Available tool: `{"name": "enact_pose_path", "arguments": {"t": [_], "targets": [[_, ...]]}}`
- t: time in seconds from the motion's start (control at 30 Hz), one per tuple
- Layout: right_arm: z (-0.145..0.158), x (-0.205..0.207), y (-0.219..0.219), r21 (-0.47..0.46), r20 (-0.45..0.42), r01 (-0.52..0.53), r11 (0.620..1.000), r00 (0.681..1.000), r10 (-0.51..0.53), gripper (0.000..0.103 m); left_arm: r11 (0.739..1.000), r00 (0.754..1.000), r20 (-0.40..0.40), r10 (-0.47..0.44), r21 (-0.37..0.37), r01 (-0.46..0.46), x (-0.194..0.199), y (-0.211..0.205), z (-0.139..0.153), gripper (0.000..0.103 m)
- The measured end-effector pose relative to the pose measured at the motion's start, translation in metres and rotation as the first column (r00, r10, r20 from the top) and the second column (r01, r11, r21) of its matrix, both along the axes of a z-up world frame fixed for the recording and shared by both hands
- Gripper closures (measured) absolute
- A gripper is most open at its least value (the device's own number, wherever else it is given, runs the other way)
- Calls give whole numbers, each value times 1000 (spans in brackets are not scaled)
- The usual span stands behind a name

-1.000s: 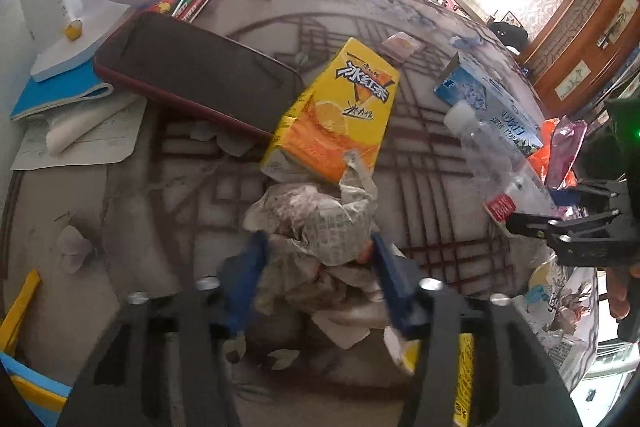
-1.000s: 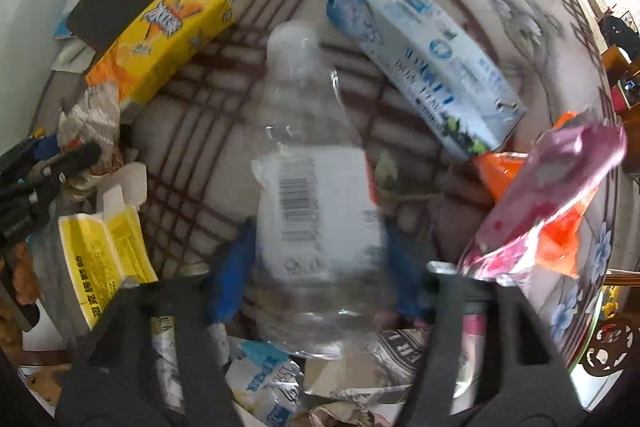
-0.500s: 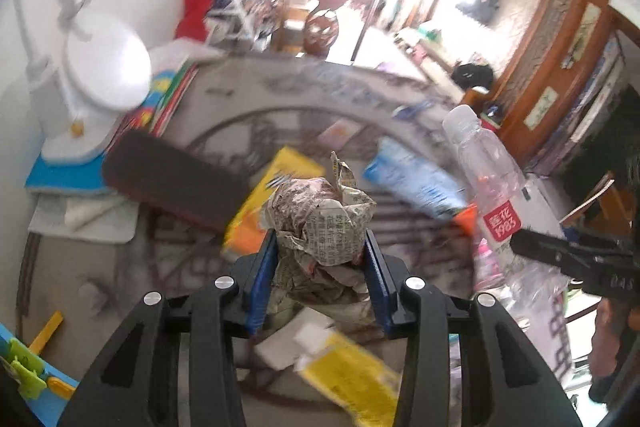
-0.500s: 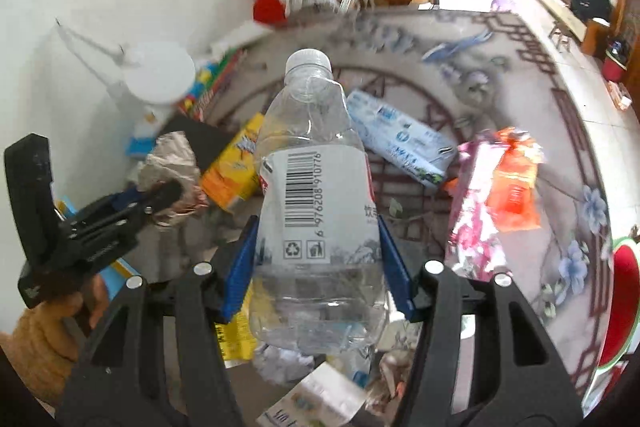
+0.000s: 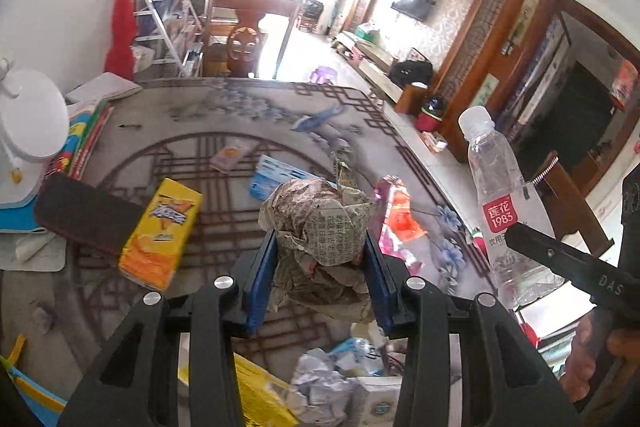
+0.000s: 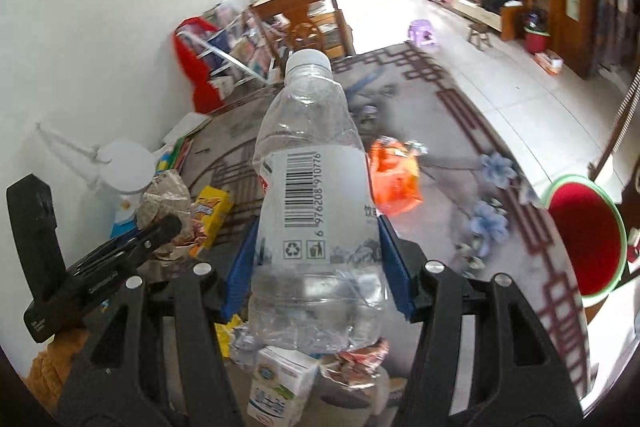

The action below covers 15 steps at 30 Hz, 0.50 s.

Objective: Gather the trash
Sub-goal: 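Carry paper and bottle to the red bucket and release both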

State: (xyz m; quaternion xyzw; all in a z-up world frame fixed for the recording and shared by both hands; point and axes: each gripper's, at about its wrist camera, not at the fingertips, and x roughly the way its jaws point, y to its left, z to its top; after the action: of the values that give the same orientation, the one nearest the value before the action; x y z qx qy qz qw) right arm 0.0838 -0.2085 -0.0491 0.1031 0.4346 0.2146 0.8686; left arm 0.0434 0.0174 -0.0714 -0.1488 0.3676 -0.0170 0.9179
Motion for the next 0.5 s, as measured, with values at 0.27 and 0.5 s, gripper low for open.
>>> {"name": "enact_pose_path", "arguments": {"t": [0.27, 0.5], "targets": [[-8, -4, -23, 24, -28, 18, 1000, 999, -17, 47, 1000, 999, -23, -23, 6, 23, 0, -20, -1, 64], [-9, 0, -35, 36, -35, 9, 999, 999, -7, 47, 1000, 999, -39, -14, 14, 14, 1, -31, -3, 64]]}}
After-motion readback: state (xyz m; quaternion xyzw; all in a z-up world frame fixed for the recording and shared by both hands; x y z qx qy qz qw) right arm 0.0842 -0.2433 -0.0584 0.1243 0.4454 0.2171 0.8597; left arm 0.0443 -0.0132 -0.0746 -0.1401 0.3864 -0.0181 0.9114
